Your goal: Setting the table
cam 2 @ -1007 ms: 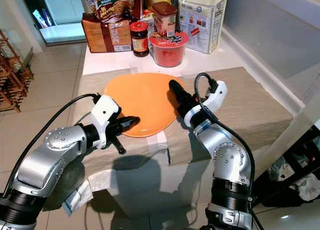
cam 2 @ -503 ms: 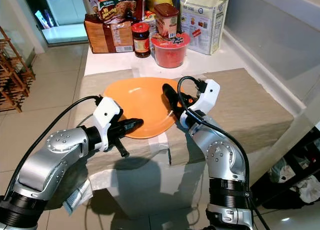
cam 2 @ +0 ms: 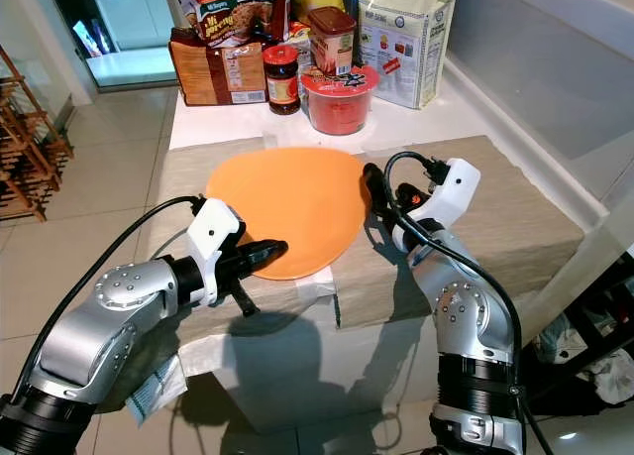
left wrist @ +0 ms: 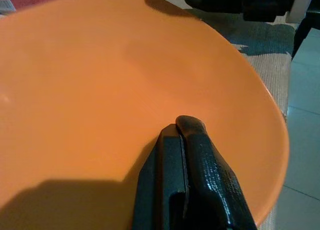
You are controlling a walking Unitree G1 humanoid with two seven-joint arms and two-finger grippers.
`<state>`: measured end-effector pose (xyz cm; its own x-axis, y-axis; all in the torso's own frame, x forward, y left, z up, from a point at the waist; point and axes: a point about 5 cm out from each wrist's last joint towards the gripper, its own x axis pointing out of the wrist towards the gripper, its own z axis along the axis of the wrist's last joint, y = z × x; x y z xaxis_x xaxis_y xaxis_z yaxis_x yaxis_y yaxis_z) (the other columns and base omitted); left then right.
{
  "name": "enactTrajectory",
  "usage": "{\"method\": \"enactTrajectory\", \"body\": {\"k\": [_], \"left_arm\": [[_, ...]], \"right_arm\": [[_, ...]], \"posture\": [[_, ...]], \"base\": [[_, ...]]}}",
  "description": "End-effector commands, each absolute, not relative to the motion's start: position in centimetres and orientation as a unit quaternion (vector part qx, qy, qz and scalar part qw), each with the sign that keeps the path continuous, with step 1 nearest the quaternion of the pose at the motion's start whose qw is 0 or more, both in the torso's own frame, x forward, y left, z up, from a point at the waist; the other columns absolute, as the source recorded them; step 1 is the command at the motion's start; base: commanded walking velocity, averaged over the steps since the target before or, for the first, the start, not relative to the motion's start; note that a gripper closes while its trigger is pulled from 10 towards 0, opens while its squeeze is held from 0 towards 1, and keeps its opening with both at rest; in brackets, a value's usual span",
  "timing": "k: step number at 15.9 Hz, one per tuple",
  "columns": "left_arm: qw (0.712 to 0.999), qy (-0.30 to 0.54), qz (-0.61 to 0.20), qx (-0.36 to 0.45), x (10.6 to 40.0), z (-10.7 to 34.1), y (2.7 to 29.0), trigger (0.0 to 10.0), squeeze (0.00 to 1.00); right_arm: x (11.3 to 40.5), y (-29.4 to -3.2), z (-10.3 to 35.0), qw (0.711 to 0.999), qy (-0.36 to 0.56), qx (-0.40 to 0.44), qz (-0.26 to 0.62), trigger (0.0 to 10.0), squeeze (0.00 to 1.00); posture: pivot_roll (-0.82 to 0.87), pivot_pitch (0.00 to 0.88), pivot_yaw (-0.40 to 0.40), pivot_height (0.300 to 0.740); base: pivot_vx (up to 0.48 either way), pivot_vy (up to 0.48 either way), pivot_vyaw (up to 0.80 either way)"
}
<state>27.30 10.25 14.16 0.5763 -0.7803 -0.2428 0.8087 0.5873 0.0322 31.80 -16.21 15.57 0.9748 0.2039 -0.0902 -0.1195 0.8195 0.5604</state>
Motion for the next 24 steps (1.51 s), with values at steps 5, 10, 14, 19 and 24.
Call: {"method": "enactTrajectory", "body": {"k": [5,10,14,19,24], "left_arm": [[0.878,0.138,-0.452,0.068,26.9,12.6,10.6,10.0,0.00],[0.876,0.136,-0.458,0.066,26.8,12.8,10.4,10.0,0.00],[0.876,0.137,-0.458,0.063,26.8,12.8,10.4,10.0,0.00],[0.876,0.137,-0.459,0.057,26.7,12.8,10.1,10.0,0.00],[0.874,0.128,-0.466,0.056,26.9,13.2,9.6,10.0,0.00]], "right_arm": [[31.4,-15.3,14.1,0.928,0.110,0.342,0.098,10.0,0.00],[31.0,-12.8,12.8,0.896,0.157,0.381,0.166,10.0,0.00],[31.2,-11.9,13.5,0.897,0.153,0.364,0.197,10.0,0.00],[31.3,-11.3,13.9,0.904,0.149,0.337,0.218,10.0,0.00],[32.4,-9.8,12.9,0.909,0.159,0.311,0.226,0.0,0.00]], "posture": [[-0.10,0.000,0.075,0.740],[-0.09,0.000,0.077,0.740],[-0.09,0.000,0.077,0.740],[-0.10,0.007,0.074,0.740],[-0.10,0.015,0.072,0.740]], "base": [[0.000,0.000,0.00],[0.000,0.000,0.00],[0.000,0.000,0.00],[0.000,0.000,0.00],[0.000,0.000,0.00]]}}
